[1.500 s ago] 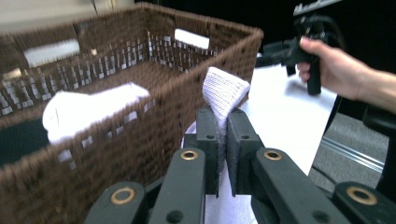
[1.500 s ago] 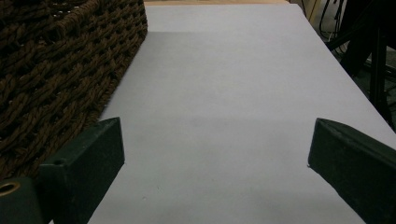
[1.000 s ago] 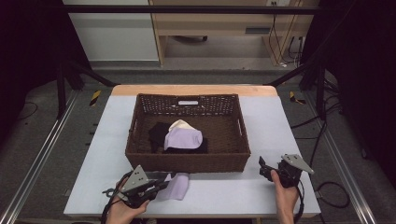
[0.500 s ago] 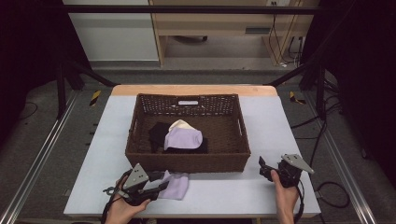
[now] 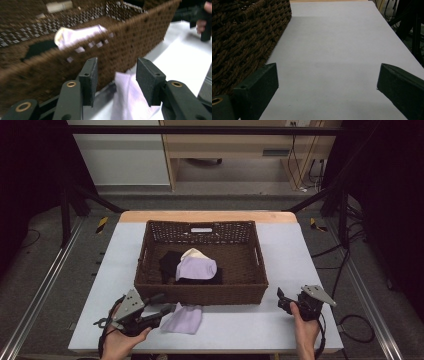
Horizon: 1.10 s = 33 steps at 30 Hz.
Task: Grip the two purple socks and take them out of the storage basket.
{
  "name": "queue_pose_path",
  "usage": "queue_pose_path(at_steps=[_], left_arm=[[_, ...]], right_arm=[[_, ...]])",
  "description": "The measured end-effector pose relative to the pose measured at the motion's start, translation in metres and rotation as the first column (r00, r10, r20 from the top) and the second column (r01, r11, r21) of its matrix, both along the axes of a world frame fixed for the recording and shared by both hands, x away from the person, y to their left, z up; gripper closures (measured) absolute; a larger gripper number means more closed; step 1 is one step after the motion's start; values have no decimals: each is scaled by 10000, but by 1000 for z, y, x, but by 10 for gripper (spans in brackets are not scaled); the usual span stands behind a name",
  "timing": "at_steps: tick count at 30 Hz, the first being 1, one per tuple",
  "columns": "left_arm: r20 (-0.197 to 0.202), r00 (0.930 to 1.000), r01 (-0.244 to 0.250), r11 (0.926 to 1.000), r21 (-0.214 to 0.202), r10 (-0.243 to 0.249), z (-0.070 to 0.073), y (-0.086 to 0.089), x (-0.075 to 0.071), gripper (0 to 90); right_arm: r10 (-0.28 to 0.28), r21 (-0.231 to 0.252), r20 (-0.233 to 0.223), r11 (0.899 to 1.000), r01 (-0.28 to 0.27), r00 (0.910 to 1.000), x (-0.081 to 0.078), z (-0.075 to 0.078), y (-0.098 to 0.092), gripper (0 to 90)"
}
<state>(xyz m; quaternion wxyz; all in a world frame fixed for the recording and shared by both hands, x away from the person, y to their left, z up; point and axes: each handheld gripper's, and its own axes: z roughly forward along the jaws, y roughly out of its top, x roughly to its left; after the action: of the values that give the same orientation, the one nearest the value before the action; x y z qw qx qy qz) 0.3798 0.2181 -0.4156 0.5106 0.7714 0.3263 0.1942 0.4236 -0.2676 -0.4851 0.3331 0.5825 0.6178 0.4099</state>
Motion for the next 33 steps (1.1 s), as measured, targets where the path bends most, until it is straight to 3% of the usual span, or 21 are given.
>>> queue_pose_path(at_steps=[9, 15, 23, 25, 33], left_arm=[[831, 9958, -337, 9980, -541, 381, 34, 10, 6, 519], [1051, 9931, -437, 9963, -741, 514, 49, 9, 16, 512], [1140, 9895, -809, 9943, -694, 884, 71, 1, 49, 495], [1160, 9874, -994, 9924, -727, 1074, 77, -2, 63, 491], [1064, 9870, -1125, 9904, -801, 1207, 84, -15, 95, 501]], right_arm=[[100, 110, 168, 9999, -101, 9998, -2, 0, -1, 27], [42, 102, 125, 9999, -43, 9999, -1, 0, -1, 37], [43, 125, 151, 9999, -44, 9999, -1, 0, -1, 37], [34, 121, 136, 9999, -35, 9999, -1, 0, -1, 37], [-3, 178, 94, 9998, 2, 10000, -1, 0, -1, 37]])
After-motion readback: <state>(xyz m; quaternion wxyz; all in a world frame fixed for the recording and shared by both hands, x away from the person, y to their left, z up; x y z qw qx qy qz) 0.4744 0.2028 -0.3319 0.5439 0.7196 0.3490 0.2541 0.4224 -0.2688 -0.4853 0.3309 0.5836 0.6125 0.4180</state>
